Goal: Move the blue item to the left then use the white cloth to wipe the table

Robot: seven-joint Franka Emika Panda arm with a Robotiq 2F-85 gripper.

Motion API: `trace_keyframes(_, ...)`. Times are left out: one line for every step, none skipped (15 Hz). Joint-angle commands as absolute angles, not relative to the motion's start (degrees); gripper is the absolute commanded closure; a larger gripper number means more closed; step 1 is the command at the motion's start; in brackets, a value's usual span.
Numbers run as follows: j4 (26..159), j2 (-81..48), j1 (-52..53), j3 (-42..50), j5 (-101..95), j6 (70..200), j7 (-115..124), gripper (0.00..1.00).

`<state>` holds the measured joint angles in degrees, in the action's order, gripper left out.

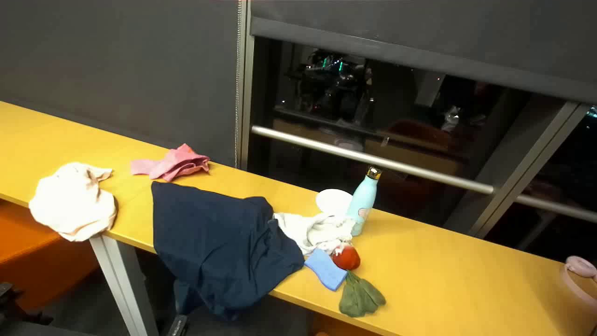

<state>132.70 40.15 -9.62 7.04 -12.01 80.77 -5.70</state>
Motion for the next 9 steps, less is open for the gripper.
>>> trace_keyframes(132.5, 40.2, -8.4, 7.8, -12.4, 80.5, -5.1, 0.0)
trace_keyframes(132.4, 40.2, -8.4, 7.8, -12.4, 80.5, -5.1, 0.0)
trace_keyframes(132.4, 40.2, -8.4, 7.8, -12.4, 80.5, -5.1, 0.0)
trace_keyframes(132.4, 40.2, -8.4, 7.8, -12.4, 80.5, -5.1, 0.0)
trace_keyframes(132.0, 39.4, -8.2, 7.5, -11.8, 82.4, -4.0, 0.0)
trace_keyframes(131.3, 38.0, -7.9, 7.4, -9.8, 87.0, -1.8, 0.0)
trace_keyframes(131.0, 36.5, -7.8, 7.2, -8.6, 91.0, 0.3, 0.0)
trace_keyframes(131.5, 33.9, -7.6, 7.3, -6.6, 97.6, 2.9, 0.0)
trace_keyframes(132.0, 32.1, -7.8, 7.3, -5.5, 102.9, 4.6, 0.0)
